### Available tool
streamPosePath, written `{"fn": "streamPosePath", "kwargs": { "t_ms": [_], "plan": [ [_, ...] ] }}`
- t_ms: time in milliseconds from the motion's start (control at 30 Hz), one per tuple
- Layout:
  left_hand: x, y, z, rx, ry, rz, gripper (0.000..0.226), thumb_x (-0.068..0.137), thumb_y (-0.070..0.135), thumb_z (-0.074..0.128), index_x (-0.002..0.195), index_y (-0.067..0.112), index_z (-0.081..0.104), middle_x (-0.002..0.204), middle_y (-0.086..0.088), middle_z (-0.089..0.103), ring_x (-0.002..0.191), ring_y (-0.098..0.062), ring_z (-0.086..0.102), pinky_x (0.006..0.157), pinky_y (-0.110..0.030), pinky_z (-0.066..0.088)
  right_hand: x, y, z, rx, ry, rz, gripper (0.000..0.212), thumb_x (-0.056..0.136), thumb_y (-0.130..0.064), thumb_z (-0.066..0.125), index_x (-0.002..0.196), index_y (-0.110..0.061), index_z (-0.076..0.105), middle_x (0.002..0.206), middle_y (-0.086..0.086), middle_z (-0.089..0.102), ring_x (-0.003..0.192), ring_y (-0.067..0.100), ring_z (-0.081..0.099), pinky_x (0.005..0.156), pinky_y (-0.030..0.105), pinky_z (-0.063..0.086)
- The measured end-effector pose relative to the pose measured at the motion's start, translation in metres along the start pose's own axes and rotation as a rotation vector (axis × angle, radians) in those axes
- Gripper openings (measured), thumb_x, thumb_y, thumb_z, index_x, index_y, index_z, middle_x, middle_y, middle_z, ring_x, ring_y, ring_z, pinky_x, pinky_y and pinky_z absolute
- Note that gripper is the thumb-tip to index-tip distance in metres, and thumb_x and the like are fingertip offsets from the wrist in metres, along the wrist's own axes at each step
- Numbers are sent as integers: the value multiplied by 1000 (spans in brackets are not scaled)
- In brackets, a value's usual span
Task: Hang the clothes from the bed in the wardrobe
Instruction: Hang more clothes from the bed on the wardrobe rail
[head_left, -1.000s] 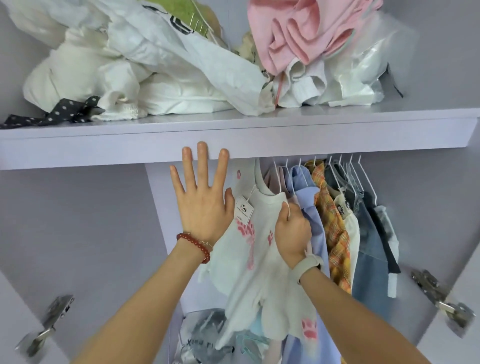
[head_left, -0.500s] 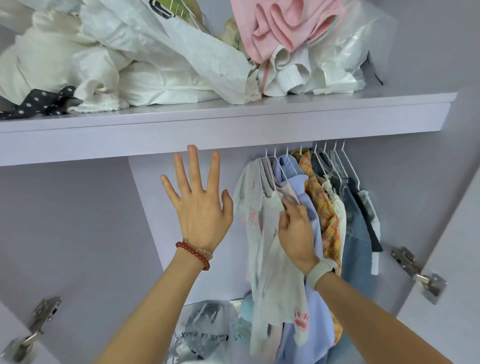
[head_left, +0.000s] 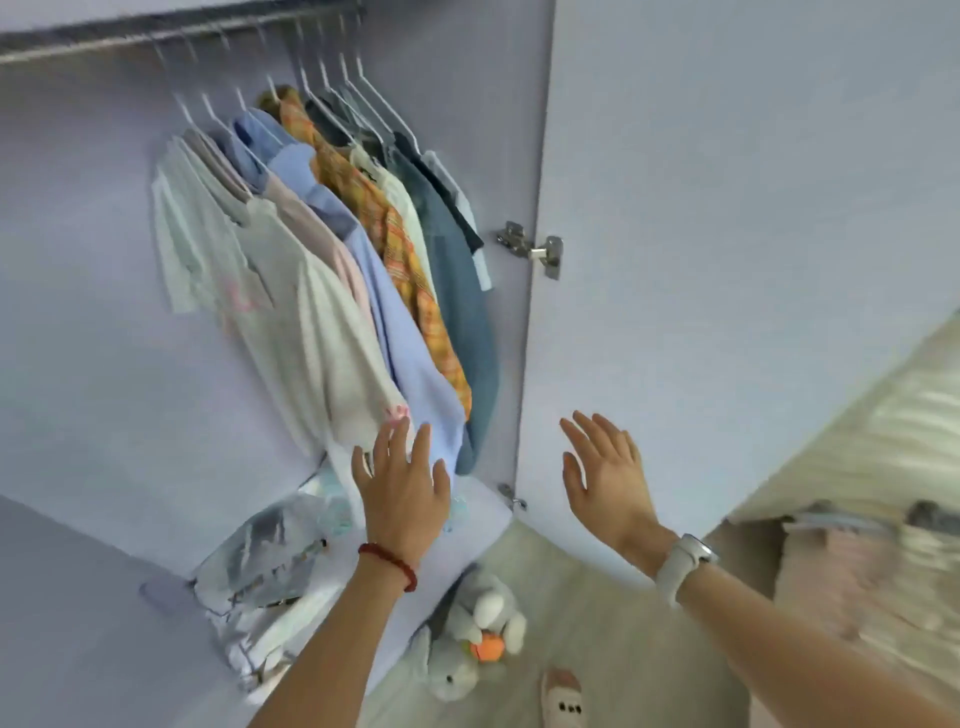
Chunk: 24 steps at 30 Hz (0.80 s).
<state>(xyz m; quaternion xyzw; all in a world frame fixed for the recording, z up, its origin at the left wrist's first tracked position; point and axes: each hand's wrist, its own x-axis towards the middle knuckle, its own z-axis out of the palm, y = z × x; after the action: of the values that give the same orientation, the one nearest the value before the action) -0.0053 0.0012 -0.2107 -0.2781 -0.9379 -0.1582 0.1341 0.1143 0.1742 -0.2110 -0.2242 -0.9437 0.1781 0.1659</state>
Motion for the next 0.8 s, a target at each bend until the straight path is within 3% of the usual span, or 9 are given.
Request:
{"fn": "streamPosePath", "kwargs": {
  "t_ms": [133, 300, 467, 667, 800],
  "plan": [
    [-47, 61, 37, -129, -303, 138, 42, 85, 17, 58, 125, 6, 53, 132, -13, 50, 128, -27, 42, 104, -51, 24, -98, 59, -10, -91, -46, 321, 42, 96, -24, 36, 137, -18, 39, 145, -1, 36, 138, 18, 22, 113, 38, 10],
    [-99, 153, 64, -263, -441, 477, 40, 85, 15, 56, 124, 4, 54, 130, -15, 52, 124, -26, 46, 104, -45, 28, -233, 110, -37, -82, 73, 701, 35, 88, -15, 45, 121, -9, 56, 126, 10, 56, 122, 30, 45, 104, 42, 28],
    [-168, 256, 70, -313, -609, 814, 39, 90, 19, 50, 127, 9, 51, 135, -10, 48, 126, -24, 43, 104, -41, 28, -370, 138, -65, -66, 210, 1114, 35, 91, -12, 45, 124, -9, 53, 133, 10, 51, 127, 28, 40, 108, 41, 28],
    [-309, 376, 65, -341, -884, 1227, 40, 93, 16, 43, 132, 8, 44, 140, -9, 38, 128, -24, 38, 107, -37, 28, -542, 137, -91, 4, 441, 1535, 32, 89, -6, 49, 120, 1, 55, 124, 19, 57, 118, 35, 49, 100, 42, 36],
    [-425, 434, 56, -269, -1037, 1492, 40, 92, 15, 43, 131, 9, 45, 138, -9, 41, 125, -25, 40, 104, -36, 34, -653, 133, -99, 47, 521, 1791, 33, 90, -5, 46, 121, 2, 53, 125, 20, 55, 117, 36, 47, 101, 40, 32]
  ]
}}
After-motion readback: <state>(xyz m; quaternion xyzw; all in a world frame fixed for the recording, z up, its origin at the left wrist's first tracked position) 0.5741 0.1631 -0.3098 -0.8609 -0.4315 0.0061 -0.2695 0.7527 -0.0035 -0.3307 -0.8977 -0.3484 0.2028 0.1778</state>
